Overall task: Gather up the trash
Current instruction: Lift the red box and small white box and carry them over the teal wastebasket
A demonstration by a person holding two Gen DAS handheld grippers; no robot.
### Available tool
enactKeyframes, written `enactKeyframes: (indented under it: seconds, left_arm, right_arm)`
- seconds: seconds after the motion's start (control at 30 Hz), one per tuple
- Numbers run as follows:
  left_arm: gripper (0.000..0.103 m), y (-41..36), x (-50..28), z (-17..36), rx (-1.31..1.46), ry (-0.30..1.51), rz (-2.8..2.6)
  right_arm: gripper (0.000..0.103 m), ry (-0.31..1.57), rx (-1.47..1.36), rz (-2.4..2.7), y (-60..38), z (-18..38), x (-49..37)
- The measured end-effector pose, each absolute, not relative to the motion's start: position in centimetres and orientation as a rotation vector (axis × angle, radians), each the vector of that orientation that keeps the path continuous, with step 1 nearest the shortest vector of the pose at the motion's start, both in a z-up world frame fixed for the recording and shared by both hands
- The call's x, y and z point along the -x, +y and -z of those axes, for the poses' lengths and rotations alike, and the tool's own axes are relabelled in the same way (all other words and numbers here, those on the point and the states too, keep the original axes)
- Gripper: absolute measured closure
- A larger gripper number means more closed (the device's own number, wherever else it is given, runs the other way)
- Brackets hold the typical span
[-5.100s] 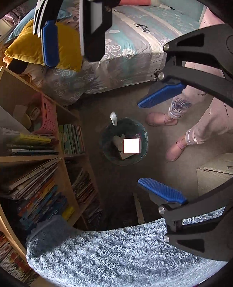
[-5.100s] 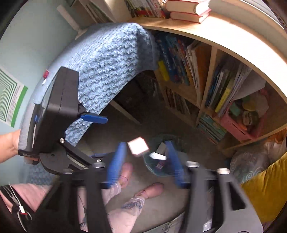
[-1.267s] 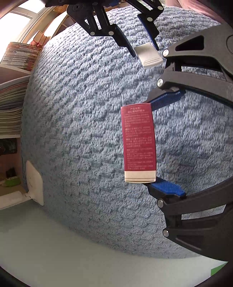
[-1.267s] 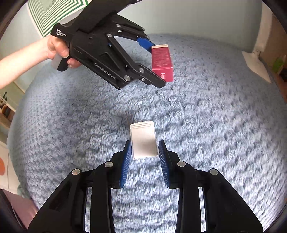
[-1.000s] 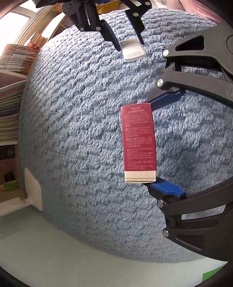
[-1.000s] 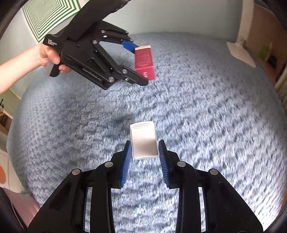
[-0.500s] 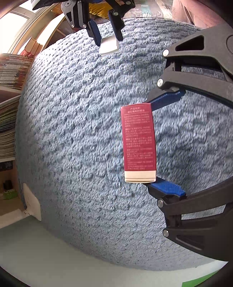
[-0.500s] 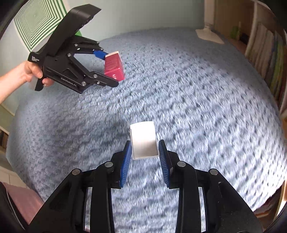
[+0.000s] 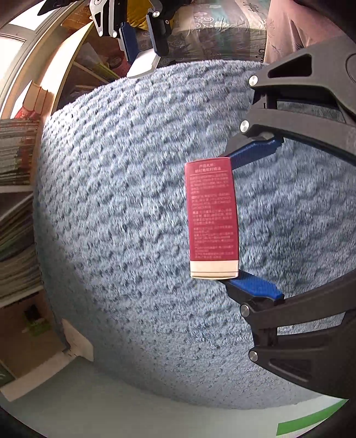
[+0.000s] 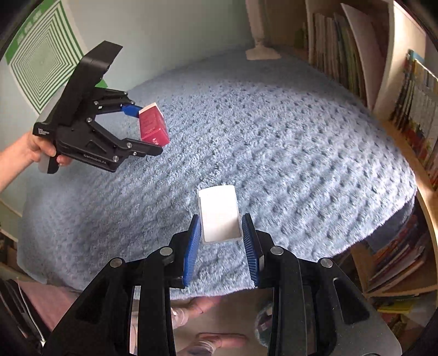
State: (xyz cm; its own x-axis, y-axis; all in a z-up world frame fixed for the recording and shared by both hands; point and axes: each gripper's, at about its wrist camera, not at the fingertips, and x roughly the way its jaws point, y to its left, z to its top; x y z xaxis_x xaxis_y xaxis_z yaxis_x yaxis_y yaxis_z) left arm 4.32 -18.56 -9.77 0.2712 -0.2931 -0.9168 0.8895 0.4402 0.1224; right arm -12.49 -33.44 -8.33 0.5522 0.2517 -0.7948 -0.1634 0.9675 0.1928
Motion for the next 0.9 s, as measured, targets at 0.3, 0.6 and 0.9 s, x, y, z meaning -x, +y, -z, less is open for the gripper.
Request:
enactKeyframes:
  seconds: [0.3, 0.6, 0.9]
  left_arm:
    - [0.036, -25.7, 3.1, 8.1, -0.771, 0.934, 0.995]
    - [0.036, -33.8, 11.2, 9.6, -0.854, 0.930, 1.127]
    - [0.036, -39.6, 17.8, 13.1, -0.944, 0.963, 1.228]
  right_arm:
    - [0.071, 0.919, -0.205, -0.139, -40.3, 8.8, 20.4]
    - [0.071, 0.924, -0.327, -0.020, -47.2, 10.9, 28.8]
    - [0.071, 0.949, -0.457, 0.071, -51.3, 14.9, 34.5]
